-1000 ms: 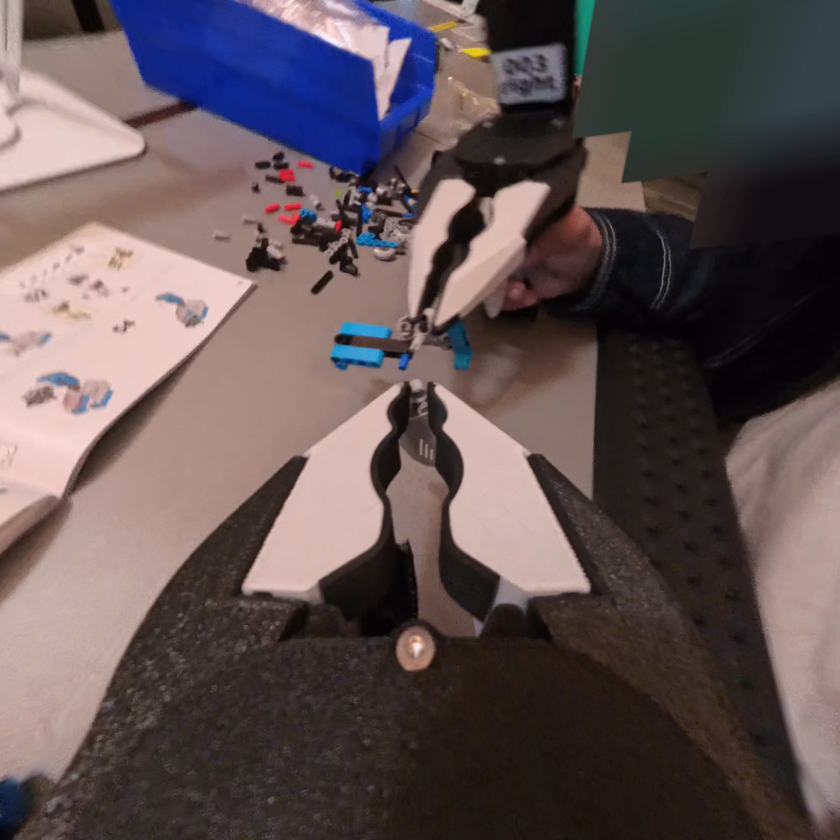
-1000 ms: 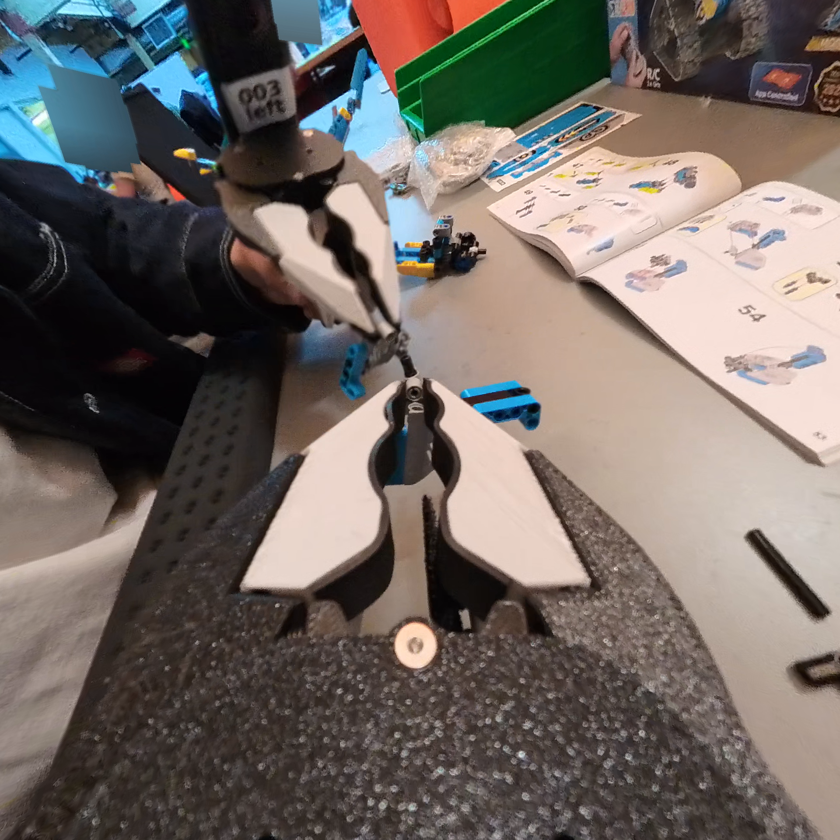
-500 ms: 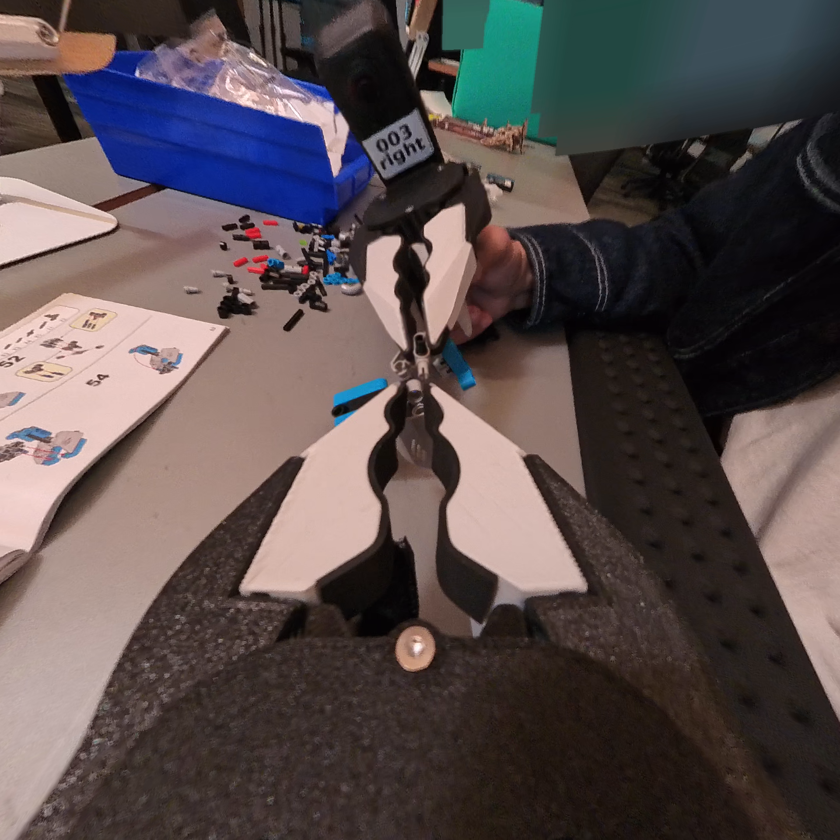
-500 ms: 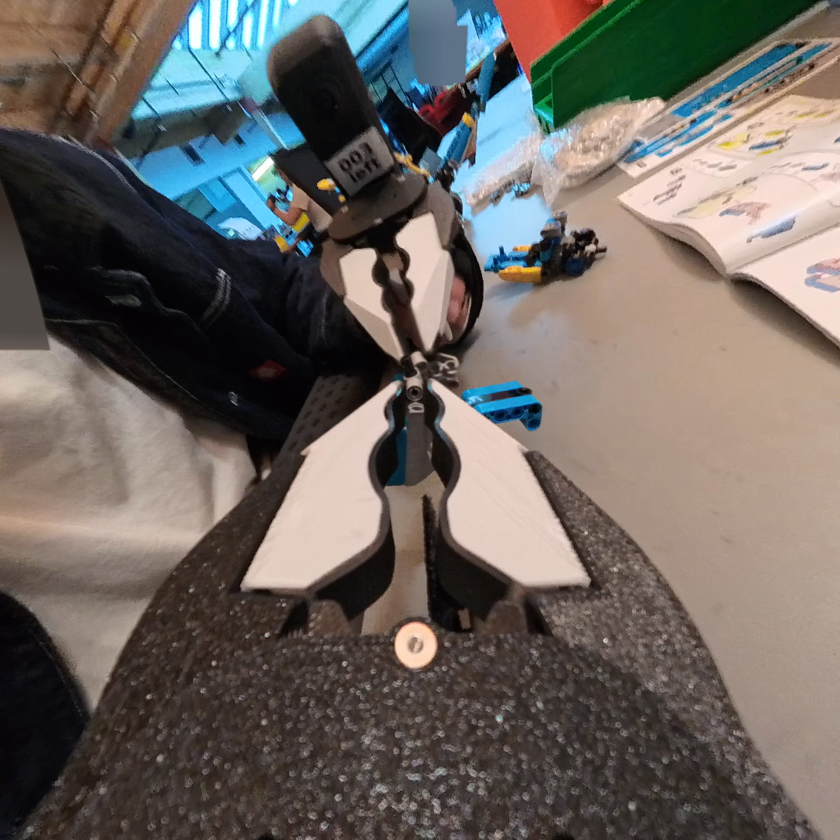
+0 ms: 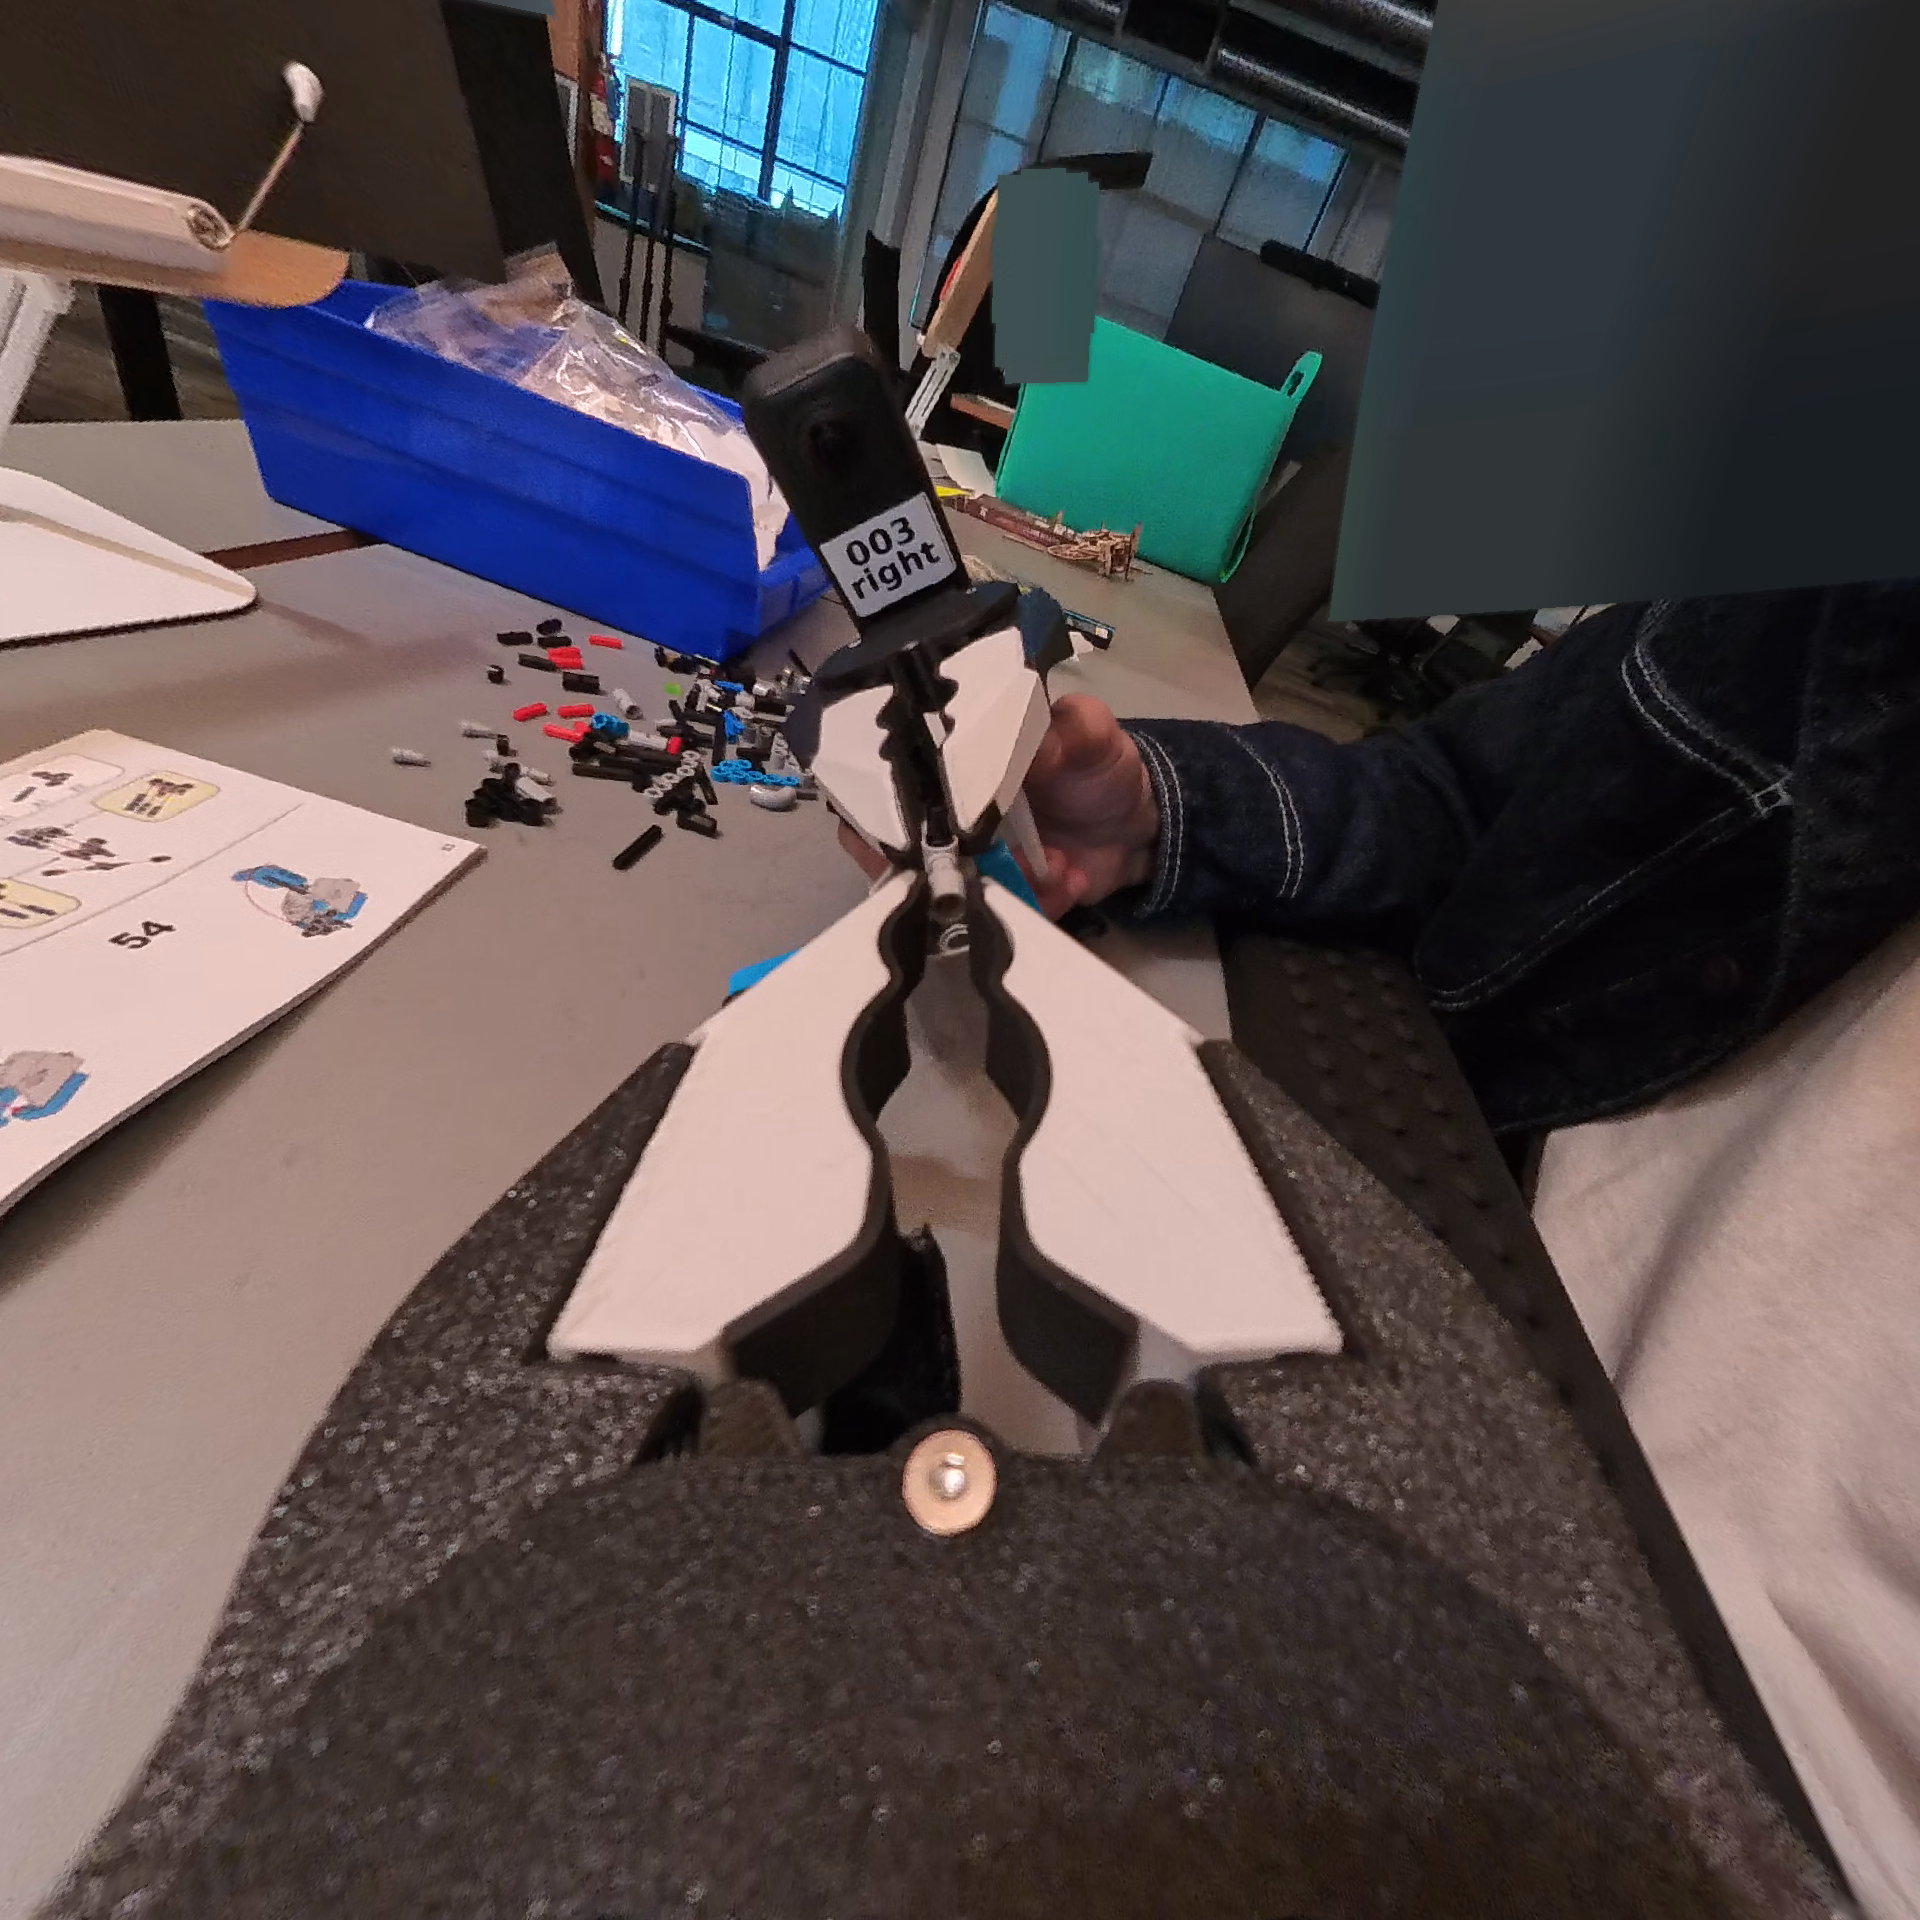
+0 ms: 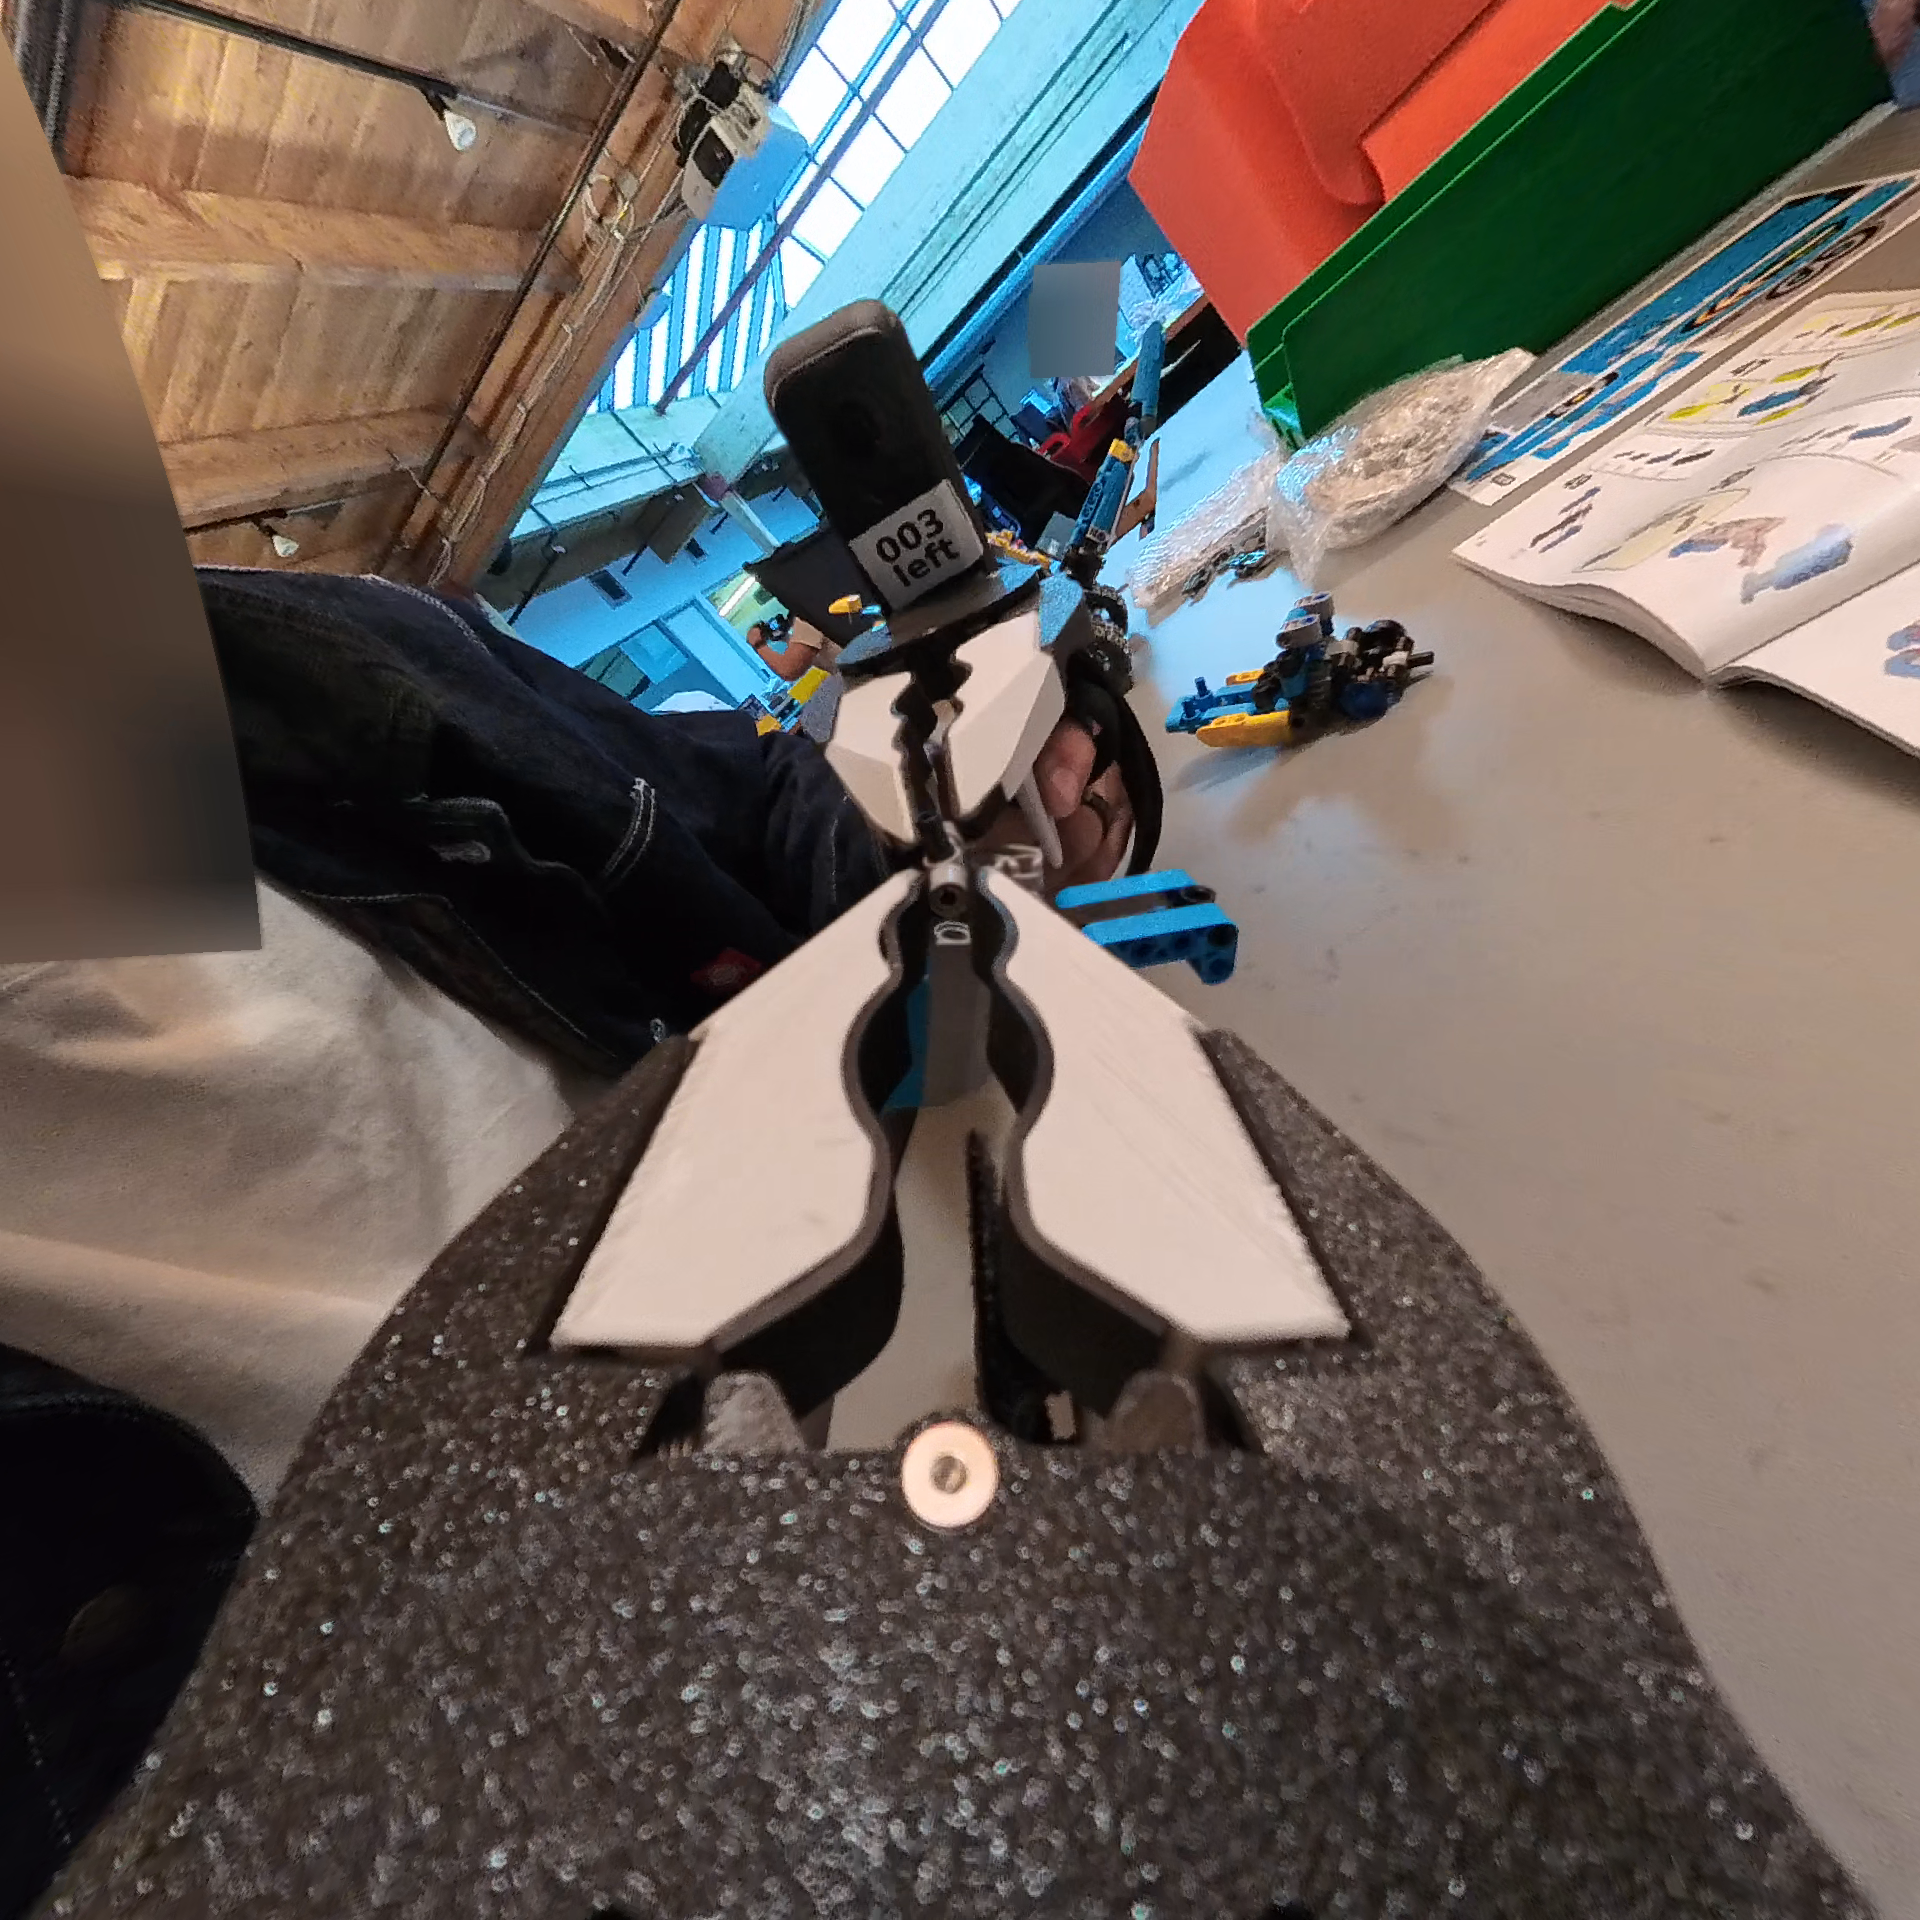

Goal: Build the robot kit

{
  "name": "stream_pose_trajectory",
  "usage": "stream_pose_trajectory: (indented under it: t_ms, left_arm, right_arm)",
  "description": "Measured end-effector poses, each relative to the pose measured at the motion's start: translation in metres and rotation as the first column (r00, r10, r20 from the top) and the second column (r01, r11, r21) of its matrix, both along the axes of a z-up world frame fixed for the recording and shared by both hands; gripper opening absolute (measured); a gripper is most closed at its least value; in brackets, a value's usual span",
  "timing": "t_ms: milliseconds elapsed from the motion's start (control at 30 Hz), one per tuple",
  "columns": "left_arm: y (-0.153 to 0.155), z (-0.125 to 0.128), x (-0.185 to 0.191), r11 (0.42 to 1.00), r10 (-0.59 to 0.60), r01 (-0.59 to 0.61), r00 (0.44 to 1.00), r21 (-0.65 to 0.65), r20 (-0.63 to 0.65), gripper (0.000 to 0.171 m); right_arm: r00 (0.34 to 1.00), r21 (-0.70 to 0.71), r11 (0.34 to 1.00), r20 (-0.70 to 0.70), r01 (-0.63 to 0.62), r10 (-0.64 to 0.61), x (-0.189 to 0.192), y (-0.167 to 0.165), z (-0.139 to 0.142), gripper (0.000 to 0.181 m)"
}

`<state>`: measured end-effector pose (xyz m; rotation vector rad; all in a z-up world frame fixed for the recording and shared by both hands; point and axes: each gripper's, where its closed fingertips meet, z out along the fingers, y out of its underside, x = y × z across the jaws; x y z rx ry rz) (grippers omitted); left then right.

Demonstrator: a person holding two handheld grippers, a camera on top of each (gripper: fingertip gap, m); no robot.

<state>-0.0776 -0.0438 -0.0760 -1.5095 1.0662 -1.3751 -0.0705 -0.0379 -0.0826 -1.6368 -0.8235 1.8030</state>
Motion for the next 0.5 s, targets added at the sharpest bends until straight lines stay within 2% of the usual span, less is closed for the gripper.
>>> stream_pose_trajectory:
  t_ms: [133, 333, 500]
  left_arm:
    - [-0.0011, -0.0022, 0.0002, 1.000, -0.013, 0.013, 1.000, -0.003, -0.007, 0.006]
    - [0.0001, 0.0032, 0.0009, 0.999, 0.001, 0.001, 0.998, -0.032, 0.055, 0.007]
    - [0.0008, -0.0062, 0.0060, 0.999, 0.008, -0.008, 1.000, -0.046, 0.001, 0.011]
  right_arm:
    - [1.000, 0.006, 1.000, 0.013, 0.001, -0.001, 0.0000, 0.0002, -0.0015, 0.006]
    - [0.999, -0.024, 1.000, -0.036, 0.004, -0.005, 0.0001, -0.0001, 0.0044, 0.005]
    - [0.999, -0.001, 0.999, 0.021, 0.034, -0.034, -0.0012, 0.0028, -0.0036, 0.006]
